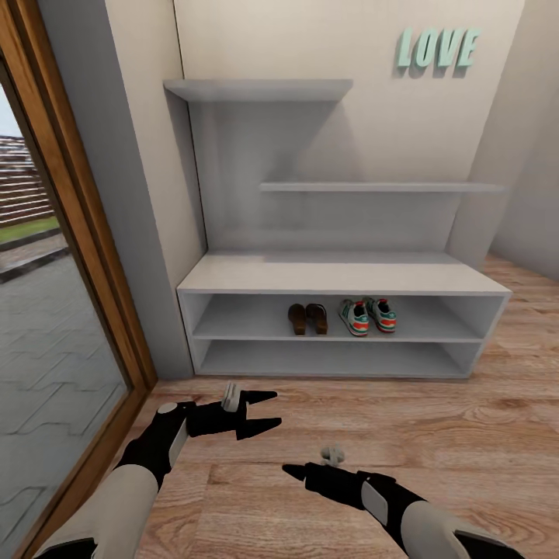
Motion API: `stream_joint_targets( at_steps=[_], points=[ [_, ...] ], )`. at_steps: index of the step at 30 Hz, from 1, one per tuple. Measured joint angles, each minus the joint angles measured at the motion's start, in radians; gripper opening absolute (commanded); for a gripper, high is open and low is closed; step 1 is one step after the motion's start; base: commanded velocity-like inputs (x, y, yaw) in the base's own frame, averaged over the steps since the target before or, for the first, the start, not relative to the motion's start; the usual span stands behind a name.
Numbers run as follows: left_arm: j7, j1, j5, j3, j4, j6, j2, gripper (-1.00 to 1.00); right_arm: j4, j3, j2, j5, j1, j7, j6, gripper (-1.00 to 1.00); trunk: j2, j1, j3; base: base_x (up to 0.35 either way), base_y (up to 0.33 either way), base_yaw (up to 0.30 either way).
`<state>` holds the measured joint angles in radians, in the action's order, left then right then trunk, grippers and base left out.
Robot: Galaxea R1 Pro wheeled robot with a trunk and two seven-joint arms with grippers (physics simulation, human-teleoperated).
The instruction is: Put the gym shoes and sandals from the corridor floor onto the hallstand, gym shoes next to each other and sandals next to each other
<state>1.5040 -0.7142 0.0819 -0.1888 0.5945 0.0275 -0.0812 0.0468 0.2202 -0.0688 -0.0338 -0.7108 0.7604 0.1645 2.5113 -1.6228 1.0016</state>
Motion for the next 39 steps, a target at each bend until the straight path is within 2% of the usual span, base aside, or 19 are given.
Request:
stream_joint_targets(
  at_steps=[39],
  points=[
    [0.0,0.0,0.0,0.0,0.0,0.0,0.0,1.0,-0.013,-0.001,0.009,0.001,0.002,0.0,0.0,1.0,0.0,0.0,0.0,0.0,0.0,0.0]
  ],
)
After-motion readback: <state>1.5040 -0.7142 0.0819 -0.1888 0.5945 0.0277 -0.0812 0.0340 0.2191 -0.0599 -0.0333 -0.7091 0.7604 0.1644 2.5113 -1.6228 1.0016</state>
